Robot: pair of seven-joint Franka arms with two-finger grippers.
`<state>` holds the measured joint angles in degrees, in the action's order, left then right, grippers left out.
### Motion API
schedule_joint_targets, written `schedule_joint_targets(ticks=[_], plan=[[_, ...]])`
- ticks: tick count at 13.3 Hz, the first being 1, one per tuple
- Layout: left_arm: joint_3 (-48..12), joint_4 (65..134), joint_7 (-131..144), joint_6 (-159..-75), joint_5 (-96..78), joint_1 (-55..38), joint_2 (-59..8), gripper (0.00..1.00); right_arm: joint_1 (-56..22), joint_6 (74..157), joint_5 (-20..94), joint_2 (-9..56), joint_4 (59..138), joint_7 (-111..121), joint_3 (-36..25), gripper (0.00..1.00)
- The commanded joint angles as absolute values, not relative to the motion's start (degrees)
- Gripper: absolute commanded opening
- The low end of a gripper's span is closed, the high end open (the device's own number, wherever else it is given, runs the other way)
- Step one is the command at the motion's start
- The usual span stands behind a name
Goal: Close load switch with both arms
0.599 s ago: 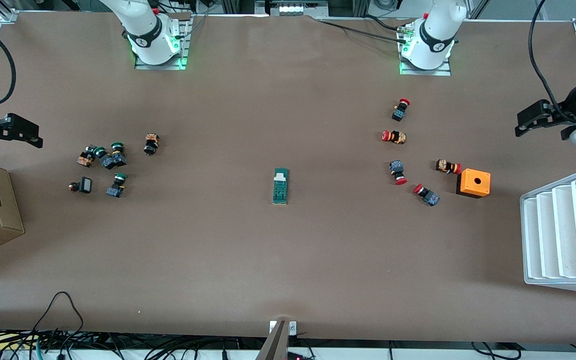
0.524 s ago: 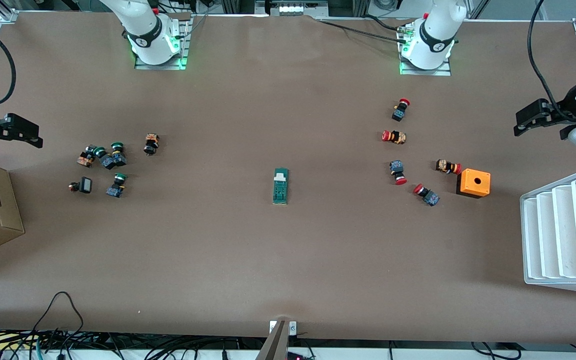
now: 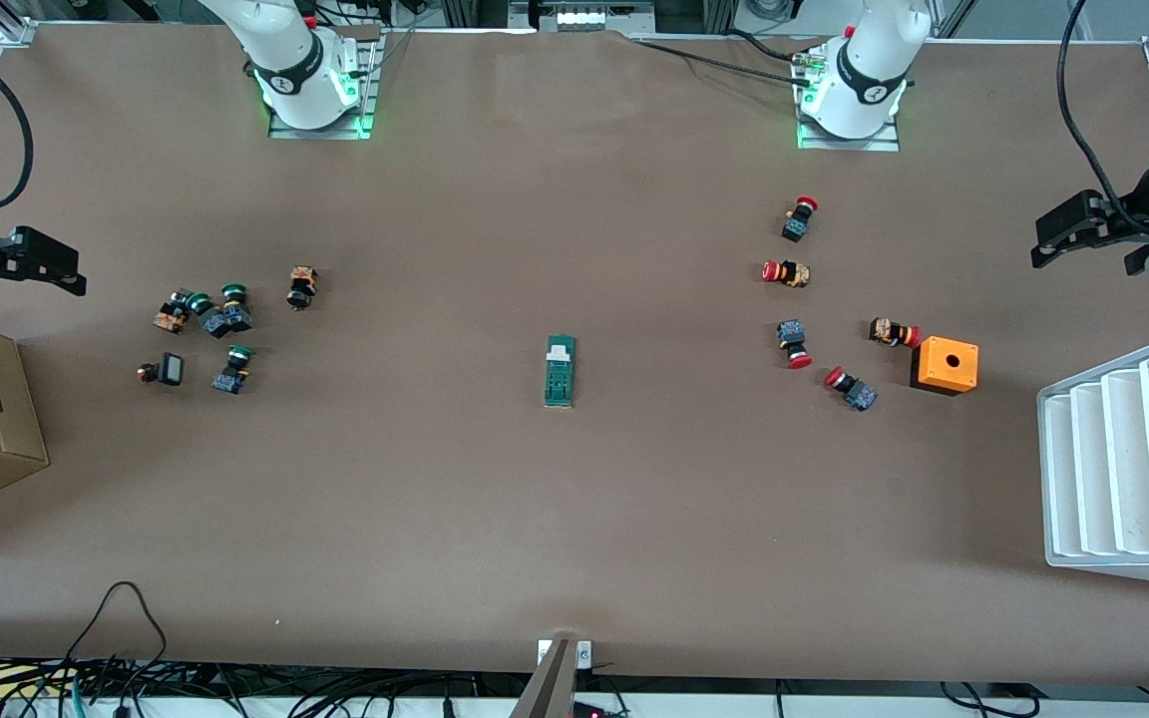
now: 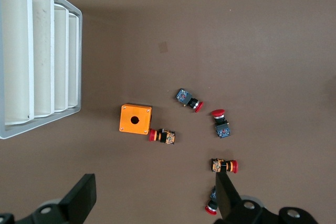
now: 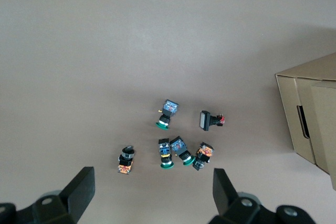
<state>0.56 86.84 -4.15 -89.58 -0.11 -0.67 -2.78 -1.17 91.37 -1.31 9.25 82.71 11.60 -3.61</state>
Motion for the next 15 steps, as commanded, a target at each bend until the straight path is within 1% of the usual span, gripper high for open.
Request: schedule_joint_targets(ticks=[1,4,5,7,9,13,15], plan=[[0.7,86.0,-3.6,-88.9,-3.1,-1.3,-3.9,1.0,-0.9,91.3,-2.0,9.5,81.7,12.4,-3.5,0.99],[0.5,86.2,-0.4,-89.6,-10.8,-1.5,-5.5,1.0,-0.7,91.3,-2.0,9.6,81.7,12.6,-3.6,0.99],[-0.9,86.8,-0.4,-90.3,-11.5,-1.5,-5.6,1.0,-0.7,91.3,-2.0,9.5,81.7,12.6,-3.6,0.99],[-4.5,87.0,0.0,-92.2,-11.6,-1.5,-6.1,1.0,-0.7,91.3,-2.0,9.5,81.7,12.0,-3.7,0.99],[-9.5,87.0,5.1,-93.6,-11.3,-1.4,-6.6,1.0,-0.7,91.2,-2.3,9.5,81.7,11.5,-3.7,0.99],[-19.0,86.8,10.3,-93.9,-10.8,-1.5,-7.6,0.99,-0.7,91.2,-2.0,9.4,81.7,11.3,-3.8,0.99],[-23.5,87.1,17.8,-97.4,-10.6,-1.6,-8.1,0.99,-0.1,91.3,-1.7,9.5,81.7,11.5,-4.0,0.99]])
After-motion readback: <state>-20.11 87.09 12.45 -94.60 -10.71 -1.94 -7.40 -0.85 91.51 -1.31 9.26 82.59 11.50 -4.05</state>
